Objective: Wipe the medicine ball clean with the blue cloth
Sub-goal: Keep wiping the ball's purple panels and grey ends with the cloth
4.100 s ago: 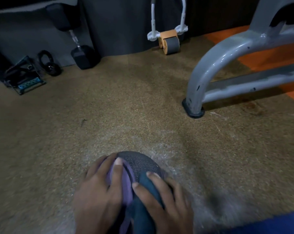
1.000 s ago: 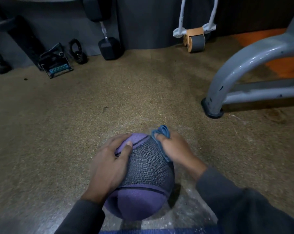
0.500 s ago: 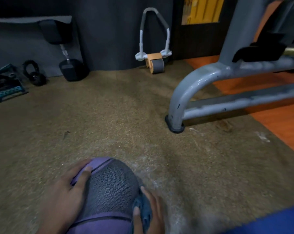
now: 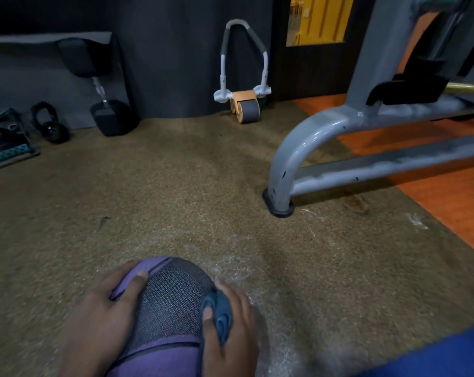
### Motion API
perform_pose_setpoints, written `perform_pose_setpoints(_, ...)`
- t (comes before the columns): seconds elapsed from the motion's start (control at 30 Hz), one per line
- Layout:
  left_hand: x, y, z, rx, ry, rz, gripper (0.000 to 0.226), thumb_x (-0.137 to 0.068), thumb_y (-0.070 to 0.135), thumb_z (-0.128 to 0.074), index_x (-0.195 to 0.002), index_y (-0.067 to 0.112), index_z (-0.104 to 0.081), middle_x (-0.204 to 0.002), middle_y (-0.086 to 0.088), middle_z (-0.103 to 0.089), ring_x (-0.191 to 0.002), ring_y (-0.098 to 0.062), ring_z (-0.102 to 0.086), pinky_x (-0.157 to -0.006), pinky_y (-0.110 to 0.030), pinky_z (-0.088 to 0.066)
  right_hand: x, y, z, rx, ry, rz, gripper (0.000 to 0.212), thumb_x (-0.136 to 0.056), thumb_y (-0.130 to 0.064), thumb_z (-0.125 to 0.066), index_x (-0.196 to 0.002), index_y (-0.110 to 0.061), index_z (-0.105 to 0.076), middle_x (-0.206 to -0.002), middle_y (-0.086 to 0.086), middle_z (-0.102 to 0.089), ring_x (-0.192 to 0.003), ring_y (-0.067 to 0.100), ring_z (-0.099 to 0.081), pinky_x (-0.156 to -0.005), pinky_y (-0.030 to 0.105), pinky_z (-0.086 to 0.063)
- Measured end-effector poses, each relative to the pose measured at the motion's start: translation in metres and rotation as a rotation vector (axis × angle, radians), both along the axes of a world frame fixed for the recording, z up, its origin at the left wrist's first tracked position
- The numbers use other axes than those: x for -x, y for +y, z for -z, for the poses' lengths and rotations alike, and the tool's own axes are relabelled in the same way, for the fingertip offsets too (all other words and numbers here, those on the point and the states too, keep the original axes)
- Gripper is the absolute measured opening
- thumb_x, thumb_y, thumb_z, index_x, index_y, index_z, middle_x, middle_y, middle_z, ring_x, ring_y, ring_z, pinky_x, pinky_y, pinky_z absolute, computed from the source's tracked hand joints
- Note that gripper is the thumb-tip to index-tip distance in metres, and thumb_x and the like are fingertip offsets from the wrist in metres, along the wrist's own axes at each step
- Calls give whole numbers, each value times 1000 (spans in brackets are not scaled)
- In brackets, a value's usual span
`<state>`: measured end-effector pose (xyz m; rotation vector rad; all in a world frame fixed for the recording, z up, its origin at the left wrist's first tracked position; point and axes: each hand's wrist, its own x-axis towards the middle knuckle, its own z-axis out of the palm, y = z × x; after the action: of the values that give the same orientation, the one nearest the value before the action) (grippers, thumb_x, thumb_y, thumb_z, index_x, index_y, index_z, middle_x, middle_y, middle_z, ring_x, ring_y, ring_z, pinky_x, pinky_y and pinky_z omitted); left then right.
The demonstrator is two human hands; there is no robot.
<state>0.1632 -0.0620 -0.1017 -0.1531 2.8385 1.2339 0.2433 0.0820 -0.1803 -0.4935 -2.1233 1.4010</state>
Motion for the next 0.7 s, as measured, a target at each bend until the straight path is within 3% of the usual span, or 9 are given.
perform_pose_setpoints(0.07,1,1,-2,23,-4,22,39,-78,67,-57,-111,49,-67,-126,14,-65,-122,-17,-57,-102,-38,-40,-2,-9,-13,-145,-16,-34,59,-61,-51,-58,-119,-60,-52,-129,-28,-54,-111,0,-52,-85,19,-47)
perform_pose_setpoints(0.13,1,1,-1,5,5,16,24,-86,54,-64,-109,50,-66,-125,14,-66,-122,-16,-57,-101,-37,-39,2,-11,-28,-310,3,-131,66,-58,-55,-59,-124,-57,-50,-133,-25,-51,-111,7,-53,-87,21,-47)
perform_pose_setpoints(0.27,-2,-1,-2,-51,23,54,21,-89,38,-65,-105,52,-64,-116,17,-66,-116,-13,-57,-96,-32,-37,41,8,-60,-438,-107,-432,55,-79,-57,-48,-132,-46,-43,-136,-21,-44,-119,14,-44,-96,36,-42)
perform_pose_setpoints(0.33,-2,-3,-4,-34,33,81,22,-90,35,-66,-107,49,-66,-118,18,-66,-114,-9,-56,-97,-29,-35,78,22,-53,-237,-297,-484,46,-81,-60,-47,-121,-38,-54,-120,-13,-58,-108,17,-54,-91,38,-47)
perform_pose_setpoints(0.4,-2,-6,-9,-29,18,103,18,-90,38,-68,-103,51,-65,-116,25,-64,-115,-5,-55,-98,-26,-34,105,37,-33,162,-438,-473,49,-74,-65,-50,-106,-31,-63,-93,-3,-67,-84,24,-65,-78,41,-54)
perform_pose_setpoints(0.47,2,-11,-13,33,-3,106,16,-87,55,-62,-103,54,-66,-117,30,-64,-117,-5,-56,-97,-26,-36,107,45,-3,474,-533,-437,30,-85,-51,-58,-99,-26,-68,-72,-1,-65,-59,15,-62,-59,30,-47)
perform_pose_setpoints(0.5,3,-13,-14,119,-8,97,23,-88,61,-54,-108,56,-65,-121,28,-64,-119,-9,-57,-95,-28,-38,102,46,12,565,-539,-404,20,-91,-40,-60,-94,-22,-69,-70,0,-65,-56,13,-61,-57,26,-43)
perform_pose_setpoints(0.6,3,0,-17,360,-46,74,47,-93,67,-37,-132,49,-54,-141,13,-56,-129,-20,-52,-98,-34,-39,91,40,31,673,-499,-231,19,-93,-32,-63,-83,-17,-68,-81,8,-70,-75,25,-67,-69,34,-49)
perform_pose_setpoints(0.7,2,14,-12,338,-44,47,67,-84,80,-36,-138,43,-50,-144,12,-52,-131,-22,-49,-107,-38,-38,81,35,10,432,-548,-189,26,-92,-45,-57,-94,-21,-67,-95,5,-71,-93,30,-67,-87,44,-51)
